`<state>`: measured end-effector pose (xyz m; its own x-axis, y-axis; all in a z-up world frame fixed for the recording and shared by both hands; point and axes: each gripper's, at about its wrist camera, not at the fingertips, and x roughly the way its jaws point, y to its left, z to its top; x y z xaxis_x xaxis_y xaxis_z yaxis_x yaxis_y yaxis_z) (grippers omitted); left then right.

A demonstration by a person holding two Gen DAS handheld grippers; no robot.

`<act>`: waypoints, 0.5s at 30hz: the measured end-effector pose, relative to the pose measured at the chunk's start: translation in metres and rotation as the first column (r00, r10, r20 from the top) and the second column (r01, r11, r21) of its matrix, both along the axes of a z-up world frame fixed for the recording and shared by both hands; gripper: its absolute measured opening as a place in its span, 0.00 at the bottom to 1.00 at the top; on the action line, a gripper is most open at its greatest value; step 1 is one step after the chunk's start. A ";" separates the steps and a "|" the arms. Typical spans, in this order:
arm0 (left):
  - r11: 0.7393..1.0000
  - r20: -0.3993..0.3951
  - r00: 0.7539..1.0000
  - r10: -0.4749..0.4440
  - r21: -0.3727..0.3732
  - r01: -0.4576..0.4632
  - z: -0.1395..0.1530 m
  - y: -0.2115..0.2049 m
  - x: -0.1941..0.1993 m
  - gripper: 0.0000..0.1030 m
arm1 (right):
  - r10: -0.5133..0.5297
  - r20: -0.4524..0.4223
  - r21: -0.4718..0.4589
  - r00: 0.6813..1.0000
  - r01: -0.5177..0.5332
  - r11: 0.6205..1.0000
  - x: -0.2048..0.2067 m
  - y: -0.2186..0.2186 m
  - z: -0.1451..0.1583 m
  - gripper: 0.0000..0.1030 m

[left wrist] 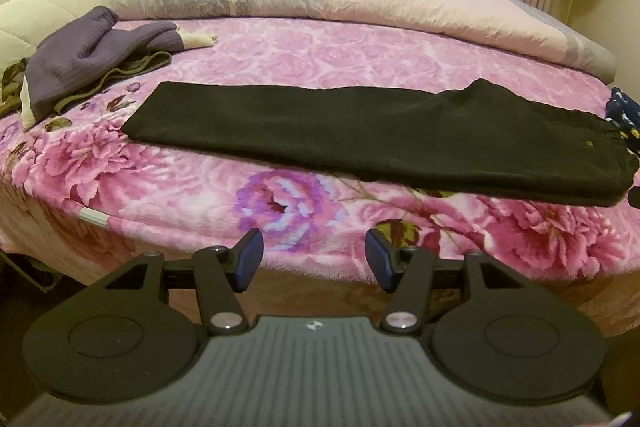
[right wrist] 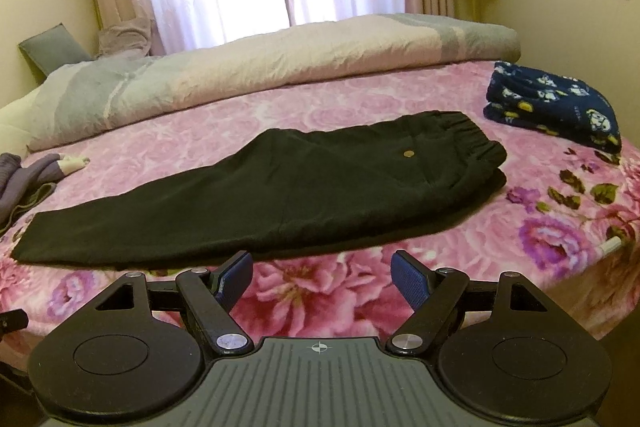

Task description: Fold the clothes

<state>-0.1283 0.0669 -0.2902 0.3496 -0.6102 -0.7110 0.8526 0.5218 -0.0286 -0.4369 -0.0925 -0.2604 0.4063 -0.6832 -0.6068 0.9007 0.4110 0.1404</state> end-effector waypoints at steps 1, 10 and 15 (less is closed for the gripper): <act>1.000 -0.011 1.000 0.007 0.004 -0.007 -0.001 -0.003 0.003 0.51 | 0.003 -0.001 0.007 1.000 -0.003 1.000 0.001 -0.004 -0.001 0.77; 0.994 -0.195 0.975 0.106 -0.019 -0.111 -0.017 -0.020 0.054 0.51 | -0.042 -0.026 0.111 0.999 0.044 0.993 0.002 -0.047 -0.029 0.77; 0.977 -0.336 0.925 0.178 -0.049 -0.206 -0.035 -0.023 0.096 0.48 | -0.083 -0.035 0.164 0.996 0.088 0.983 -0.003 -0.069 -0.046 0.77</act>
